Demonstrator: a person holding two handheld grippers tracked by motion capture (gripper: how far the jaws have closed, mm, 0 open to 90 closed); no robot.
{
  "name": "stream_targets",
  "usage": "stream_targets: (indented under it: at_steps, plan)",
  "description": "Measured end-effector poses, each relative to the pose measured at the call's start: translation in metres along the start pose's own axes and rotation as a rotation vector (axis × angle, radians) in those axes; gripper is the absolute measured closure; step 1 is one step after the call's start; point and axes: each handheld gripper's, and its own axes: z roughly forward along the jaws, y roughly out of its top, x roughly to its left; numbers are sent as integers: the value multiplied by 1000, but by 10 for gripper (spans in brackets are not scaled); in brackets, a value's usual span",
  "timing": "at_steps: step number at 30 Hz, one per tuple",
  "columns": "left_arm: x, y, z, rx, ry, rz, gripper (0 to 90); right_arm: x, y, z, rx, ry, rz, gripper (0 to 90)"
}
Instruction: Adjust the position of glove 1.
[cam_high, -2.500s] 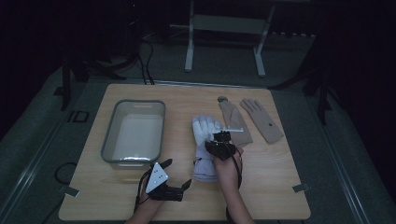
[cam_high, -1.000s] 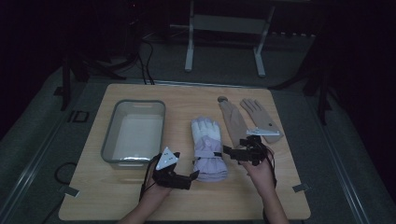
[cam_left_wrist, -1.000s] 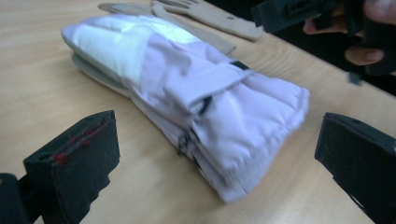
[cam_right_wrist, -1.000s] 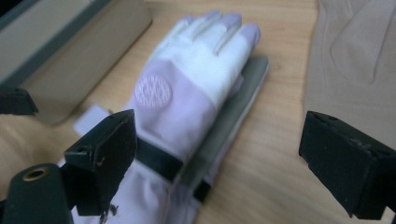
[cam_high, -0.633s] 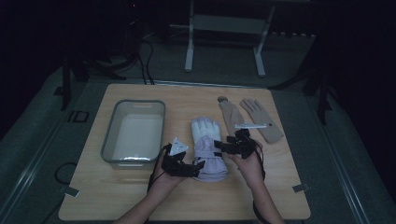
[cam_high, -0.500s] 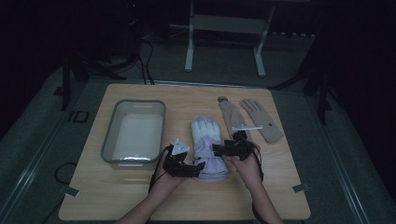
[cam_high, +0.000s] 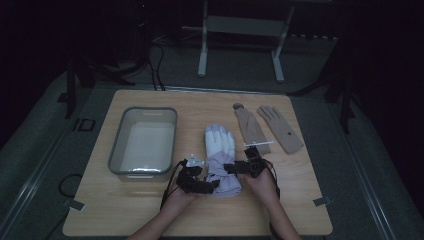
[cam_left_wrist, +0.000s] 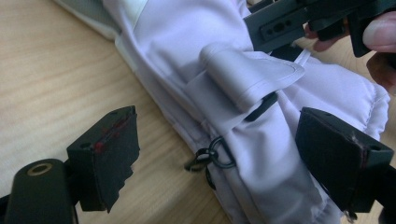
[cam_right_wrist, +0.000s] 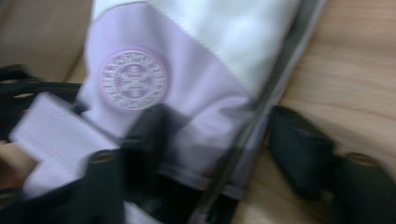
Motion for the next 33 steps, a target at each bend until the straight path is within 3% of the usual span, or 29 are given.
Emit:
stream_targets:
  at_steps: [3,7,11,14,17,21,33]
  plan:
    - [2,-1,3,33,-27,-17,152,1,0,2,21,41,13,550]
    - [2,-1,1,61,-64,-39,255,8,1,1,23,19,-8,654]
    - [2,-1,-1,65,-91,-38,444,14,0,-1,11,-9,-16,708]
    - [-1,-1,-6,53,-80,-23,592,20,1,-2,4,-36,-25,734]
    - [-4,1,-8,52,-70,-16,672,24,2,-5,-3,-42,-16,749]
    - [-7,6,-12,58,-55,16,693,27,2,-11,-21,-40,-11,754]
    - [-6,30,-34,53,-79,52,699,41,10,-33,-108,-23,-21,757]
